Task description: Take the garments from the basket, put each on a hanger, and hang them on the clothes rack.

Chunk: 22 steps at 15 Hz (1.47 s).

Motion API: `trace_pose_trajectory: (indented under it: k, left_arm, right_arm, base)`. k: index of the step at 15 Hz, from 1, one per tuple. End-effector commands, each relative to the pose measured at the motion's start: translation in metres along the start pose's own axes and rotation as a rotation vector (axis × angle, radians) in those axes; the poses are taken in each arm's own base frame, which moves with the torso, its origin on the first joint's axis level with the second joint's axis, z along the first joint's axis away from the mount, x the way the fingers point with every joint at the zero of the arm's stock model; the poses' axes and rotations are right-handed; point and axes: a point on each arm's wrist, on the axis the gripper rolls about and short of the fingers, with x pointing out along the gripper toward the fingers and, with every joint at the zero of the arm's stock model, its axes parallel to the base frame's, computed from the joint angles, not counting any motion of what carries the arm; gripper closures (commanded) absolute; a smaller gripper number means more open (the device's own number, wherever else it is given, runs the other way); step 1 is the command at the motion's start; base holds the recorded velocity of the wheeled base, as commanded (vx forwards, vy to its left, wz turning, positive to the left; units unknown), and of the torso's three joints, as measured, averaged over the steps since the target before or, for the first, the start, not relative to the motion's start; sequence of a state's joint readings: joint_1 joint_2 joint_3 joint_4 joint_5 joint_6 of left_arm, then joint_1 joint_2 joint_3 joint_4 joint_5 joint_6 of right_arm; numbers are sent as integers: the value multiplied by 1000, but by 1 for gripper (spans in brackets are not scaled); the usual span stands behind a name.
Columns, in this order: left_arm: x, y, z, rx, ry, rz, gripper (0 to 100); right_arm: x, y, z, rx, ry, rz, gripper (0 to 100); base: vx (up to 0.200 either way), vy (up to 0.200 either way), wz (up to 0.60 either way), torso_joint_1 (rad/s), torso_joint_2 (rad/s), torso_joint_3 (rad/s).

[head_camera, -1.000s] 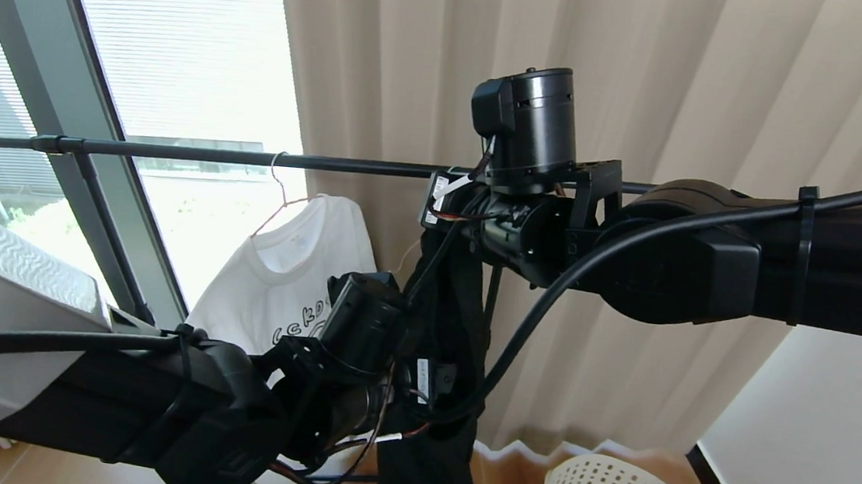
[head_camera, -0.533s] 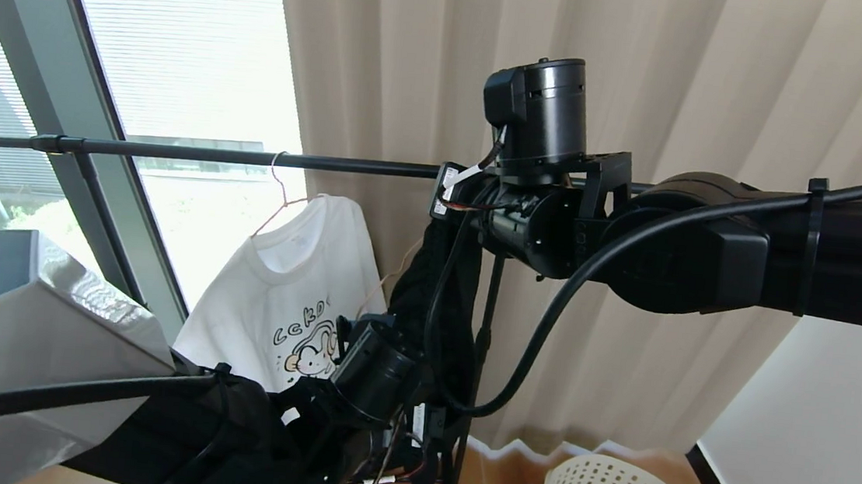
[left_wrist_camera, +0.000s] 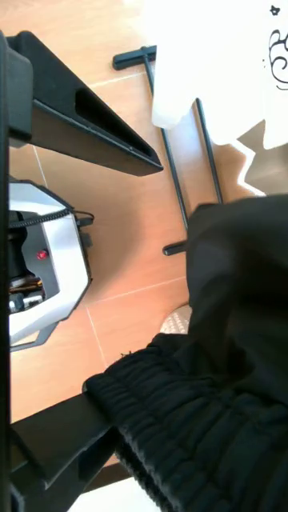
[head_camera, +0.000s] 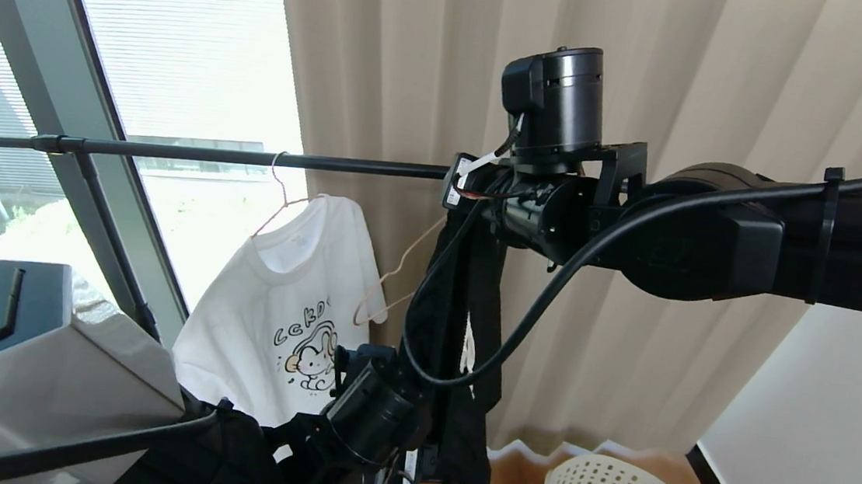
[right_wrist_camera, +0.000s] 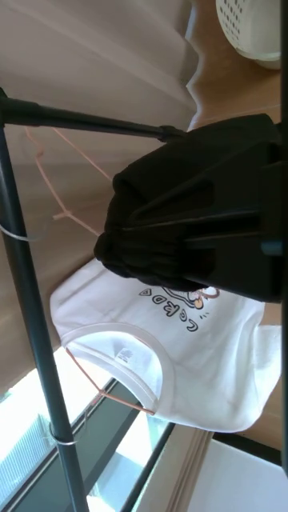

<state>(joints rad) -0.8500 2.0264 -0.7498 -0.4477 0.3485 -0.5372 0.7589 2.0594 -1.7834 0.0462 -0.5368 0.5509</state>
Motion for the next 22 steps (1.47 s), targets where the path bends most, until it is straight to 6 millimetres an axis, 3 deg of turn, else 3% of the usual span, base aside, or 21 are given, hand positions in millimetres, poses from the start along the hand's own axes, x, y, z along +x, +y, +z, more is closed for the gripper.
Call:
trace_pose_trajectory:
  k: [1, 2, 6, 9, 12, 15, 16, 17, 18, 19, 22]
  left_arm:
    - [-6, 5, -5, -4, -15, 11, 0]
    - [-11, 9, -6, -5, -20, 10, 100]
    - [-43, 19, 8, -41, -96, -13, 100]
    - [-74, 50, 43, -83, -235, 19, 100]
    - [-86, 76, 67, -53, -314, 93, 100]
    - [-92, 89, 95, -23, -355, 152, 100]
    - [-92, 88, 97, -21, -351, 154, 100]
    - [-94, 85, 101, 5, -297, 157, 100]
    - [-95, 83, 103, 11, -284, 158, 100]
    - [-95, 77, 106, 29, -257, 152, 100]
    - [-95, 75, 112, 67, -225, 166, 100]
  right_arm:
    - [3, -9, 11, 16, -25, -20, 100]
    - [3, -11, 15, 20, -32, -26, 100]
    - [4, -23, 26, 23, -51, -53, 100]
    - [6, -36, 36, -17, -64, -85, 100]
    - [-1, -50, 39, -101, -48, -119, 100]
    - [-16, -67, 22, -298, 40, -146, 100]
    - [-17, -69, 20, -320, 52, -148, 100]
    - [-22, -75, 3, -432, 115, -153, 100]
    - [-23, -76, -3, -460, 134, -151, 100]
    - [-27, -71, -22, -539, 185, -131, 100]
    - [-37, -79, -39, -657, 301, -149, 100]
  base:
    - [0, 0, 0, 0, 0, 0]
    - [0, 0, 0, 0, 0, 0]
    - [0, 0, 0, 0, 0, 0]
    - [0, 0, 0, 0, 0, 0]
    - [0, 0, 0, 0, 0, 0]
    - [0, 0, 0, 0, 0, 0]
    - [0, 0, 0, 0, 0, 0]
    - [0, 0, 0, 0, 0, 0]
    - [0, 0, 0, 0, 0, 0]
    - [0, 0, 0, 0, 0, 0]
    - [0, 0, 0, 0, 0, 0]
